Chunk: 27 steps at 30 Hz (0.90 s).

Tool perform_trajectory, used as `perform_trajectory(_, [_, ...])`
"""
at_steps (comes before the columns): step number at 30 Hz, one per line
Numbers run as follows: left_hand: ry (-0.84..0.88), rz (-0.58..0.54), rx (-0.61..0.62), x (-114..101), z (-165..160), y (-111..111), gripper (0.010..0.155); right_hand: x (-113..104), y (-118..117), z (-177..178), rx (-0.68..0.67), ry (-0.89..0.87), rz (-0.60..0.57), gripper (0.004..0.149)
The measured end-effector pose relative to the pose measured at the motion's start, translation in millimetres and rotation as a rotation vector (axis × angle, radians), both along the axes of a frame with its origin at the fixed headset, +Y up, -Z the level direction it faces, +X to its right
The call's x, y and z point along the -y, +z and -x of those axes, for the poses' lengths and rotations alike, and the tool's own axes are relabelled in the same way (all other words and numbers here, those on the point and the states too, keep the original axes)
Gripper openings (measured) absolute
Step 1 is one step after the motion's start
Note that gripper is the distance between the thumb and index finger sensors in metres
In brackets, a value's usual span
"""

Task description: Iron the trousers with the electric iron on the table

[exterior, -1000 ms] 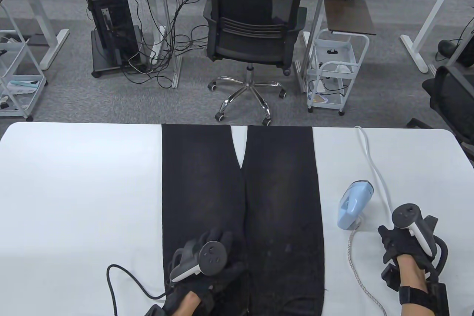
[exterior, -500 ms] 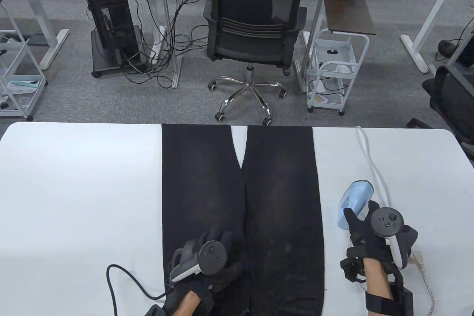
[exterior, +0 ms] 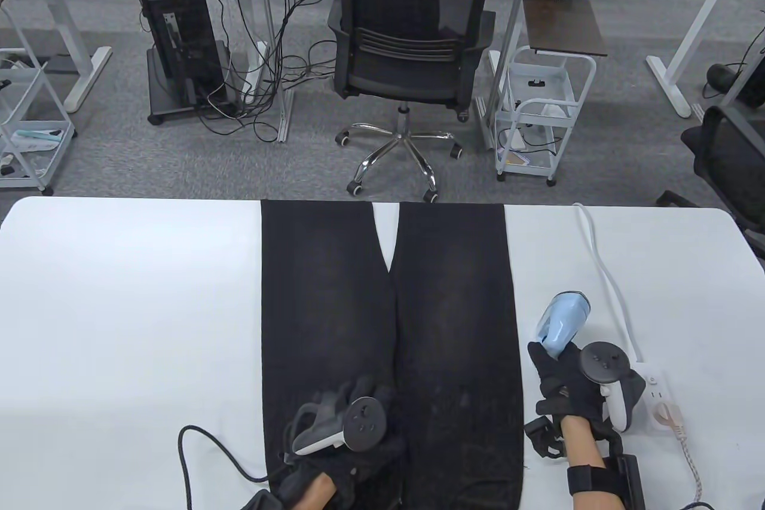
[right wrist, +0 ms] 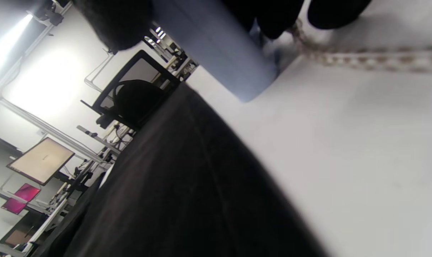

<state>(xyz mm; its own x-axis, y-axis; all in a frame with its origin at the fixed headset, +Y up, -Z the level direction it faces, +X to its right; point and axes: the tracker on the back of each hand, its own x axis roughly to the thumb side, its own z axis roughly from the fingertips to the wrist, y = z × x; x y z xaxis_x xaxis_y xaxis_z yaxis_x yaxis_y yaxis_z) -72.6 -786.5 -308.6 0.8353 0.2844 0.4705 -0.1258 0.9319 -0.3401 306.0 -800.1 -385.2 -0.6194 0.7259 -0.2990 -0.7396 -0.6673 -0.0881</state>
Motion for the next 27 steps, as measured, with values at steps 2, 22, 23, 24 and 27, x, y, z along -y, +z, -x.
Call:
perform_trajectory(2, [-0.009,0.010,0.004,2,-2,0,0.092,-3,2,4,-0.008,0.056,-0.037,0.057])
perform_trajectory(22, [-0.064,0.026,0.050,10,-10,3,0.094,-71,54,68,-0.204,0.317,-0.291,0.043])
perform_trajectory(23, [-0.069,0.034,0.048,12,-10,2,0.094,-78,63,75,-0.227,0.352,-0.306,0.041])
perform_trajectory(24, [-0.074,0.043,0.048,13,-11,2,0.095,-82,69,80,-0.273,0.363,-0.296,0.041])
perform_trajectory(27, [-0.098,0.073,0.055,18,-12,2,0.097,-90,83,97,-0.438,0.372,-0.187,0.046])
